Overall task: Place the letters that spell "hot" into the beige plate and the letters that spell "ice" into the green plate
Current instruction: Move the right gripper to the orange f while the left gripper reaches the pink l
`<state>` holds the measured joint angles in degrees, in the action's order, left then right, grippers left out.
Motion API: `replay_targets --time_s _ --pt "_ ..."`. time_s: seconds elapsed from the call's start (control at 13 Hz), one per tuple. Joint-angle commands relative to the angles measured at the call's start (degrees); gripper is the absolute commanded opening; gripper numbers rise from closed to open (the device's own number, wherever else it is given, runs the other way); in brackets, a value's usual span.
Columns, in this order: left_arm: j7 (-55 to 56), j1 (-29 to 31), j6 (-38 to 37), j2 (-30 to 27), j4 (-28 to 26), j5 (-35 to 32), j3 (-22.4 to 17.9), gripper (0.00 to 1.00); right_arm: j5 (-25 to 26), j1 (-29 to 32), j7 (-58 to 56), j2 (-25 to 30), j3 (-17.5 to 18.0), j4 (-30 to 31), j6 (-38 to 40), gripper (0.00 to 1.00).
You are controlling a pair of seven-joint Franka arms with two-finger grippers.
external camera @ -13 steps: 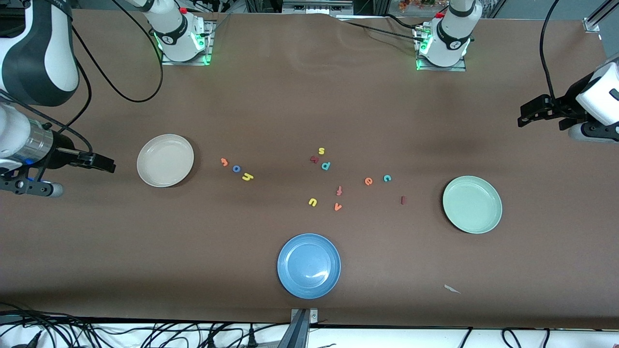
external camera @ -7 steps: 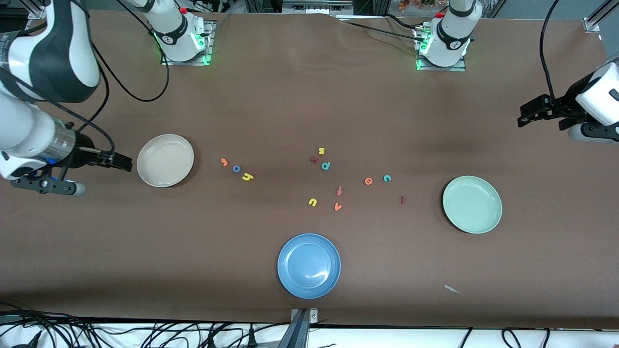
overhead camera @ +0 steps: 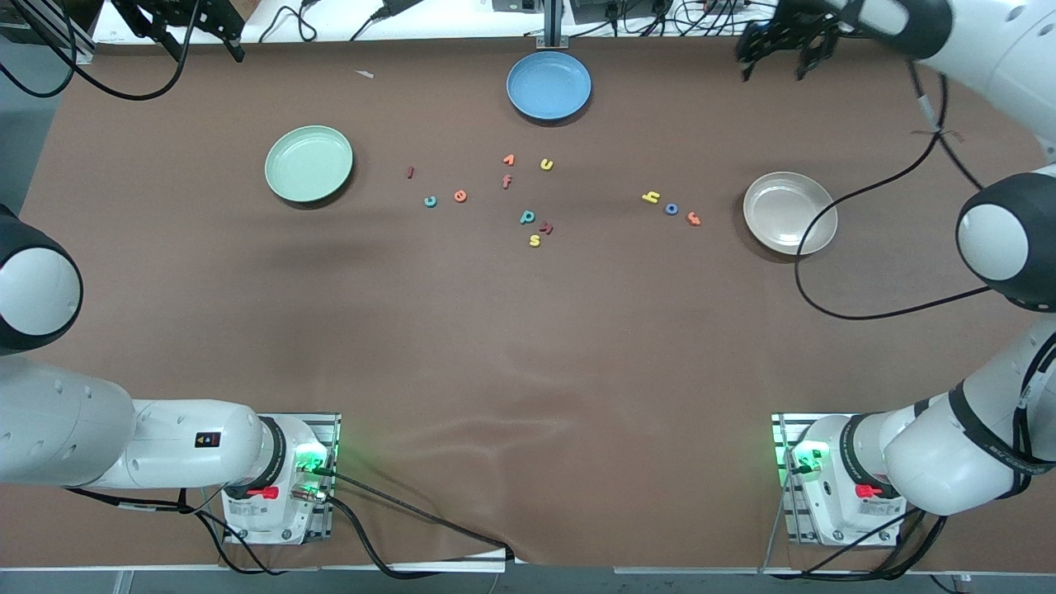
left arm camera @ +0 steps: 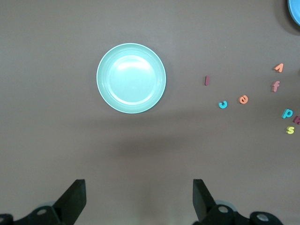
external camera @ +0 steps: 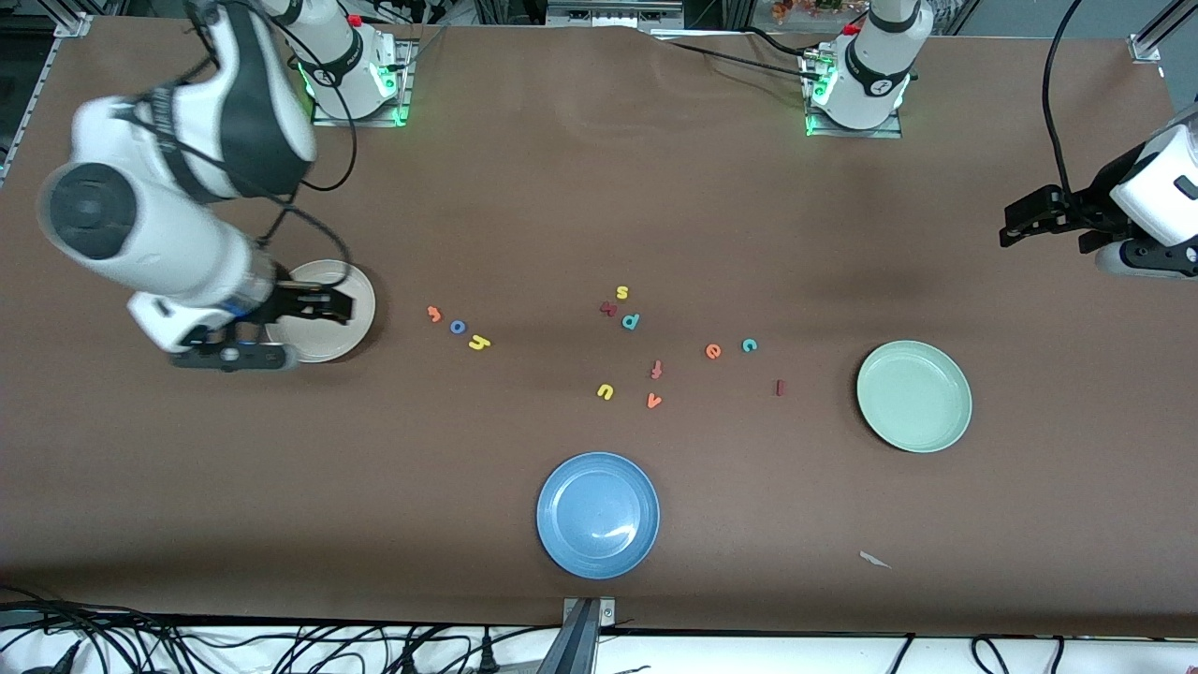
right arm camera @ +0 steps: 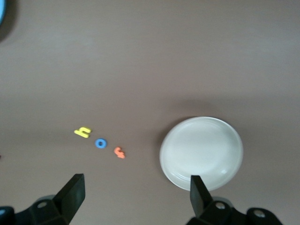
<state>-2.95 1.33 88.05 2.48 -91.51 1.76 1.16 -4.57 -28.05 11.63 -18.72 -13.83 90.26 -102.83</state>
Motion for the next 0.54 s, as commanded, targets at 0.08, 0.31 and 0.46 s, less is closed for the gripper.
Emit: replay_targets --time_s 0.08,0.31,0.46 --pt "0.2 -0.5 1.0 -0.4 -1.0 -1.5 0.6 1.00 -0.3 -0.4 -2.0 1.0 2.6 6.7 -6.7 0.99" --pt "2.4 -0.7 1.8 -0.3 -1.7 -1.4 1.8 1.00 -0.5 -0.4 -6.8 1.1 4.1 13.1 -13.5 0.96" --pt "4.6 -0.8 2.3 -0.2 -1.8 -1.4 2.9 1.00 -0.5 -0.3 -7.3 1.0 6.0 16.3 -18.0 0.97"
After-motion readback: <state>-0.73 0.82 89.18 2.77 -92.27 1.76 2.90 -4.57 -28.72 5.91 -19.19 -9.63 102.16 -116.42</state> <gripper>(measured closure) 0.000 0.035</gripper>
